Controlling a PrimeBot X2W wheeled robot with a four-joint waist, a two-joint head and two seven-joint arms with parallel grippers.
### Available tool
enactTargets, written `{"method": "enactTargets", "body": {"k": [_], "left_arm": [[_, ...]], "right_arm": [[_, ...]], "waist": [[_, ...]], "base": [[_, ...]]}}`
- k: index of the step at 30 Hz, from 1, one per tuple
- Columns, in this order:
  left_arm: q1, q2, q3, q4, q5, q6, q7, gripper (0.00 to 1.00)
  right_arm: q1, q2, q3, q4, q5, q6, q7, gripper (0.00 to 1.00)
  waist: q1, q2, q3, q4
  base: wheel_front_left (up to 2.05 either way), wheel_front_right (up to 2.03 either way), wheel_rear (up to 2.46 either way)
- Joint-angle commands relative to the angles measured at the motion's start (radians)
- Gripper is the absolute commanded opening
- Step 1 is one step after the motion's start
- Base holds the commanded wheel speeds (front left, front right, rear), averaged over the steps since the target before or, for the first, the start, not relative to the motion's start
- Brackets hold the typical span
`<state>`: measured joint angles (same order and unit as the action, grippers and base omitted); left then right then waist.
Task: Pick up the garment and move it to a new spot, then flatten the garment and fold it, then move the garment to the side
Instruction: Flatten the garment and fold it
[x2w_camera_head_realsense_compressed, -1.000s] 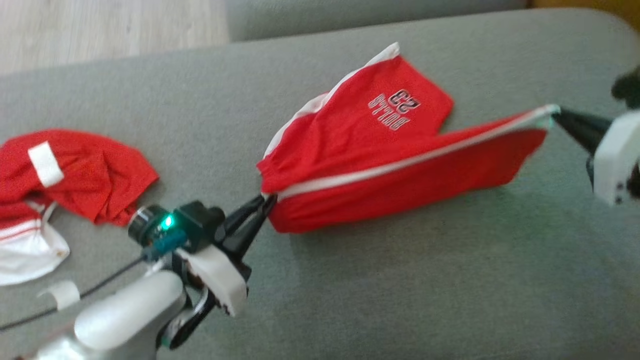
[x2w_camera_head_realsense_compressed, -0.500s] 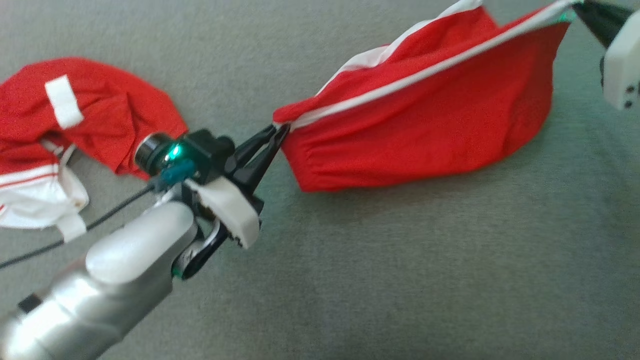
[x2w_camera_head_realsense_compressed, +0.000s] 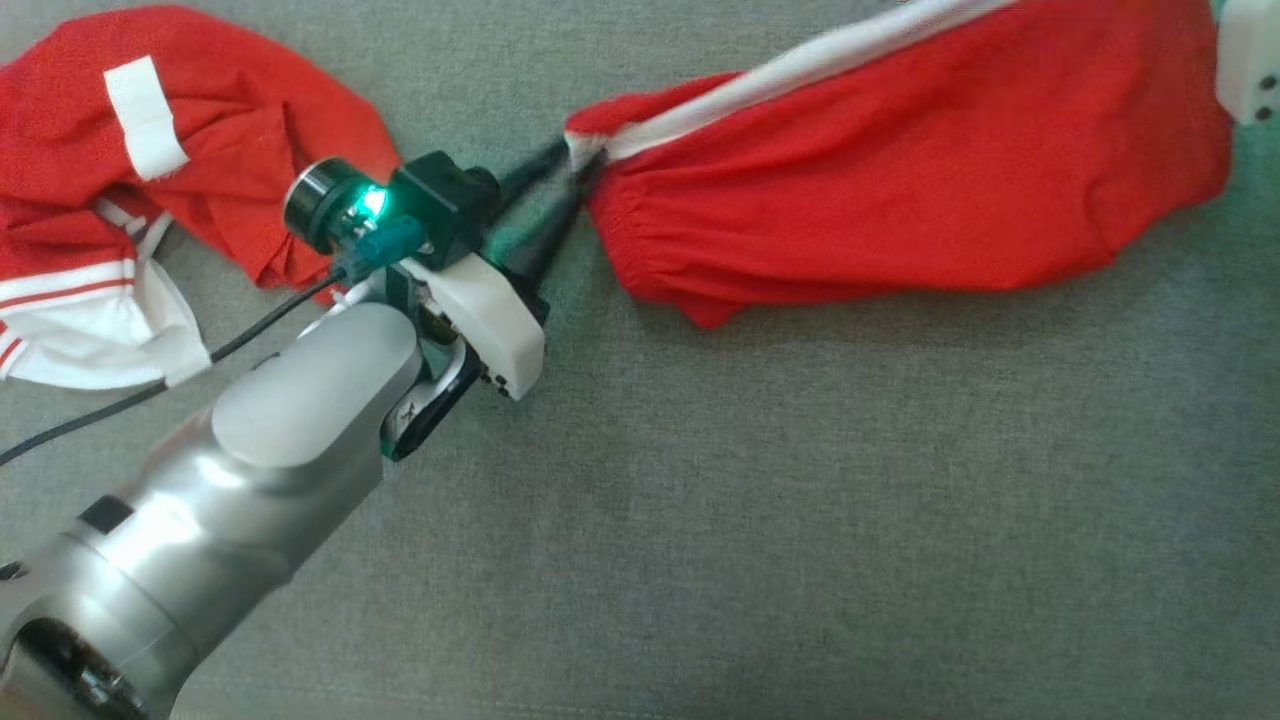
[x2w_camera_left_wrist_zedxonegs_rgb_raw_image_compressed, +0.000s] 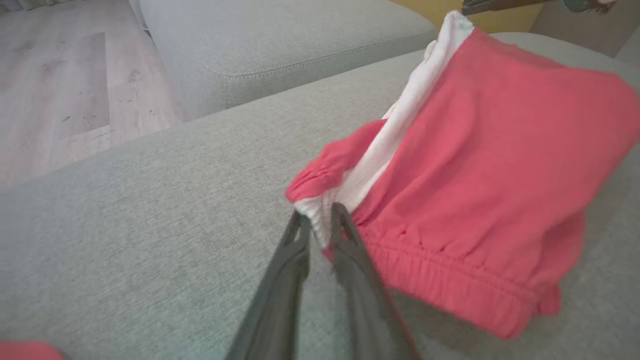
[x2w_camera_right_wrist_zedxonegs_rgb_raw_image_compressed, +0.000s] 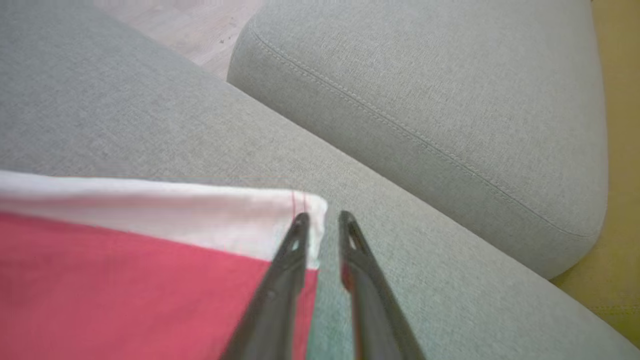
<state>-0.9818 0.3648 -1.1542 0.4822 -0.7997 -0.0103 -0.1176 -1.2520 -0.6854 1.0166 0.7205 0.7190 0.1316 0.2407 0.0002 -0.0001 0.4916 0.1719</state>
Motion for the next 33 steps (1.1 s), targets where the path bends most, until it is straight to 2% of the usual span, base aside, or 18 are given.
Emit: {"method": "enactTargets", "body": {"k": [1,5,10,16,20,23,28,33], "left_arm": [[-0.045,0.020,0.050,0.013,0.009,-0.002,-0.023,1.00],[-0.038,0.013,0.064,0.061,0.003,0.005,-0.063,1.00],[-0.009,0.022,0.113,0.085,-0.027,0.027,-0.110,1.00],[0.038,0.039,0.198,0.049,-0.047,0.073,-0.139,1.00],[0.104,0.047,0.305,-0.035,-0.036,0.120,-0.143,1.00],[0.186,0.047,0.398,-0.125,0.013,0.155,-0.144,1.00],[0.346,0.026,0.521,-0.243,0.100,0.182,-0.144,1.00],[0.505,-0.015,0.621,-0.303,0.182,0.182,-0.144,1.00]], "right_arm": [[-0.014,0.015,-0.002,0.017,0.000,-0.001,-0.041,1.00],[-0.013,0.044,-0.003,0.071,0.006,-0.001,-0.126,1.00],[0.011,0.073,-0.053,0.127,0.039,-0.001,-0.264,1.00],[0.057,0.106,-0.118,0.154,0.063,-0.001,-0.417,1.00],[0.117,0.144,-0.197,0.152,0.073,-0.001,-0.486,1.00],[0.180,0.168,-0.277,0.129,0.054,-0.001,-0.500,1.00],[0.347,0.220,-0.514,0.006,-0.074,-0.001,-0.502,1.00],[0.585,0.360,-0.745,-0.112,-0.248,-0.001,-0.502,1.00]], "waist": [[-0.0002,0.0001,-0.001,-0.005],[-0.0002,0.0001,-0.025,-0.028],[-0.0002,0.0001,-0.076,-0.068],[-0.0002,0.0001,-0.139,-0.110],[-0.0002,0.0001,-0.194,-0.140],[-0.0002,0.0001,-0.231,-0.161],[-0.0002,0.0001,-0.286,-0.190],[-0.0002,0.0001,-0.340,-0.216]], "base": [[0.00,0.00,0.00],[0.00,0.00,0.00],[0.00,0.00,0.00],[0.00,0.00,0.00],[0.00,0.00,0.00],[0.00,0.00,0.00],[0.00,0.00,0.00],[0.00,0.00,0.00]]}}
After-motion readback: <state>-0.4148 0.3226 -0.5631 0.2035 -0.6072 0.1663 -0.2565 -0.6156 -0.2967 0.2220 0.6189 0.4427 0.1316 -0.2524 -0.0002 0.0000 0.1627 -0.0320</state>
